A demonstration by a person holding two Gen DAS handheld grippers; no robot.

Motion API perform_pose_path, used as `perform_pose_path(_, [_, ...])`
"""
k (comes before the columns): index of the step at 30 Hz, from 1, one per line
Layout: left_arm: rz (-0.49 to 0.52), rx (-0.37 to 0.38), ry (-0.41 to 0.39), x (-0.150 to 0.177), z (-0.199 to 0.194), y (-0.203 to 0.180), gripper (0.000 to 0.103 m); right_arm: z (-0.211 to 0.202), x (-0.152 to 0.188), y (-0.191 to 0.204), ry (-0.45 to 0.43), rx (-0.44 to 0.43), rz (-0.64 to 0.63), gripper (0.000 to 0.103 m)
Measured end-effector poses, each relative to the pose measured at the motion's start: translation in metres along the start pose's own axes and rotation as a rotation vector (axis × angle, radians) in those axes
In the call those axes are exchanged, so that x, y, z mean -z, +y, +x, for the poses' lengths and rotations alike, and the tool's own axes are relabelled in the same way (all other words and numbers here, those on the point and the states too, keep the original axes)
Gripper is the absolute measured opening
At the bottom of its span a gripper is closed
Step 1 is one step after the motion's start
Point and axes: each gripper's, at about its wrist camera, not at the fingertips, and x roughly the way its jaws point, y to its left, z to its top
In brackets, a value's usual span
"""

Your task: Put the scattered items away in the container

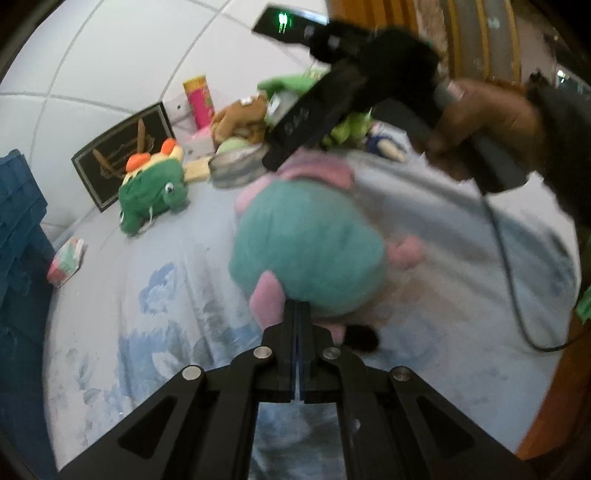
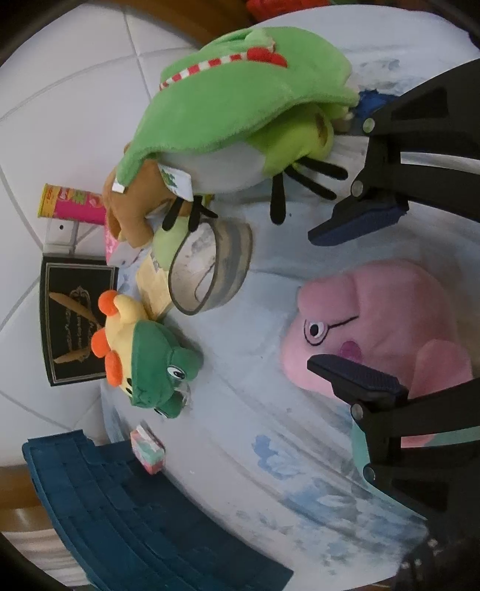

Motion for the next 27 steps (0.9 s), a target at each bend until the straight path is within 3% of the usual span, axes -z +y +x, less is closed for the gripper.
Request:
perform_pose_path(4, [-0.024, 0.023, 0.007, 0.002, 0.004, 0.009, 0.0, -0.002, -0.004, 0.004, -0.023, -0.029, -0.012, 0.062])
perform_pose_path(6, [-0.025, 0.033, 0.029, 0.002, 0.011, 0.009, 0.0, 0.007, -0.007, 0.006, 0.013, 0.013, -0.03, 0.062])
perform_pose_path(8, [-0.034, 0.025, 0.028, 0.005, 0.015, 0.01, 0.0, 0.017, -0.007, 0.006, 0.06, -0.001, -0.031, 0.062])
perform_pose_path(10, [-0.057, 0.03, -0.005, 0.008, 0.011, 0.015, 0.0, 0.013, -0.006, 0.01, 0.045, 0.026, -0.051, 0.044])
perform_pose_path(11, [-0.071, 0.04, -0.021, 0.008, 0.008, 0.017, 0.0, 0.011, -0.005, 0.012, 0.041, 0.043, -0.065, 0.02])
perform_pose_path(12, [-0.069, 0.04, -0.029, 0.007, 0.005, 0.019, 0.0, 0.009, -0.003, 0.016, 0.037, 0.068, -0.086, 0.011])
perform_pose_path(21, [-0.076, 0.04, -0.088, -0.002, -0.021, 0.025, 0.0, -0.031, 0.001, 0.012, -0.074, 0.034, -0.028, 0.006])
perform_pose_path(27, [-0.069, 0.026, -0.08, -0.007, -0.03, 0.029, 0.0, -0.053, -0.001, 0.014, -0.11, 0.034, -0.018, 0.002])
